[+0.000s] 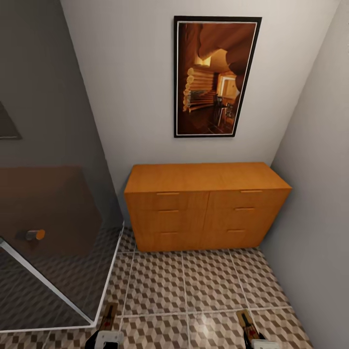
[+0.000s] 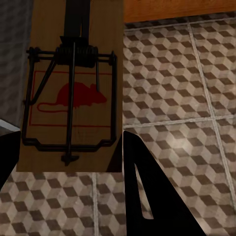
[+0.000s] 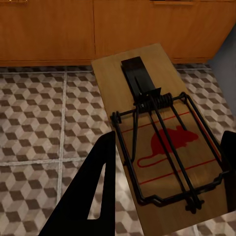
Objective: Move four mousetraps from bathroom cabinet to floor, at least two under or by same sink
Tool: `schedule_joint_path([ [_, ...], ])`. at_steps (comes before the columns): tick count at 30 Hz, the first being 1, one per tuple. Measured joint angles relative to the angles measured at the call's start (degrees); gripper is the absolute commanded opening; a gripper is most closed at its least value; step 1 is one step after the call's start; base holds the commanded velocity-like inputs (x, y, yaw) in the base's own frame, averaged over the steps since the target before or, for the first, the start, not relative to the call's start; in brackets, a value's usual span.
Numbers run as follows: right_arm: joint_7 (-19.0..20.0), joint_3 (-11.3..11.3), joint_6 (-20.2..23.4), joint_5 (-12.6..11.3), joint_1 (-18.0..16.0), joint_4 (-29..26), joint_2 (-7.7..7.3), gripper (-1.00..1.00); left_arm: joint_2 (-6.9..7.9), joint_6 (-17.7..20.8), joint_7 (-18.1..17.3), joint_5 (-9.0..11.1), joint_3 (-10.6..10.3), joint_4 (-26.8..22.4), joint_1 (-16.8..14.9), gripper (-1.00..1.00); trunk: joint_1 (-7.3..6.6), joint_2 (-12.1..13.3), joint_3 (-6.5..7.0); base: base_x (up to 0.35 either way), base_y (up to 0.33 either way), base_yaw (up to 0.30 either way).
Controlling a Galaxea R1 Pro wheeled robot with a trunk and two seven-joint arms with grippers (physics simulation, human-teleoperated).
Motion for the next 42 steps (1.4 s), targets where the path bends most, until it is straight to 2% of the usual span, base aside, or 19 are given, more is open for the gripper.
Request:
schedule_joint_path([
  [42,0.0,0.0,0.0,0.0,0.0,0.0,0.00,-1.00,-0.02,0.0,0.0,0.0,0.0,0.0,0.0,-1.00,0.00,0.0,3.77,0.000,0.000,0.000],
])
